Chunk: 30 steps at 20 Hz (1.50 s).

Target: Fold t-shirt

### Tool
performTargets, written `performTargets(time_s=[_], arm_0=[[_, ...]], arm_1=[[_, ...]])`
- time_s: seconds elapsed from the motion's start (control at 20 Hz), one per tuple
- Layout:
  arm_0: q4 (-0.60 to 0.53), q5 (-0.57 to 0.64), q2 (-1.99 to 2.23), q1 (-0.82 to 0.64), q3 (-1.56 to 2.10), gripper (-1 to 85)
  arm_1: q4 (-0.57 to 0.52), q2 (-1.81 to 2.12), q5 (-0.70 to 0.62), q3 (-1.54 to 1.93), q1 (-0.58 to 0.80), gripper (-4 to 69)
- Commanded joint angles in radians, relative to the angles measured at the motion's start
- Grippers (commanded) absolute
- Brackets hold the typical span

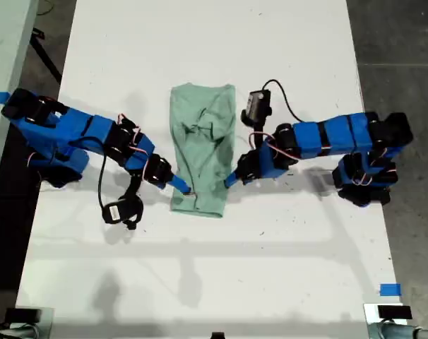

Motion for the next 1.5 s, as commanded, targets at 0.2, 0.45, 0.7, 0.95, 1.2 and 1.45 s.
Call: performTargets(time_s=[0.2,0.45,0.7,0.95,1.2,1.45], arm_0=[[-0.046,0.006,-0.196,0.003,-0.11,35.6],[-0.054,0.002,-0.4,0.002,-0.219,35.6],[0.04,-0.028,-0.572,0.003,-0.364,31.0],[0.141,-0.098,-0.626,-0.002,-0.419,4.1],[0.167,-0.074,-0.63,0.031,-0.469,0.0],[0.276,-0.066,-0.644,0.152,-0.664,0.0]], arm_1=[[0.084,-0.316,-0.044,-0.37,-0.026,29.2],[0.049,-0.476,-0.011,-0.416,-0.058,29.5],[0.026,-0.695,0.011,-0.532,-0.084,24.3],[0.118,-0.719,0.058,-0.575,-0.094,-0.1],[0.179,-0.647,0.044,-0.577,-0.124,-0.1],[0.176,-0.578,0.101,-0.577,-0.236,-0.1]])
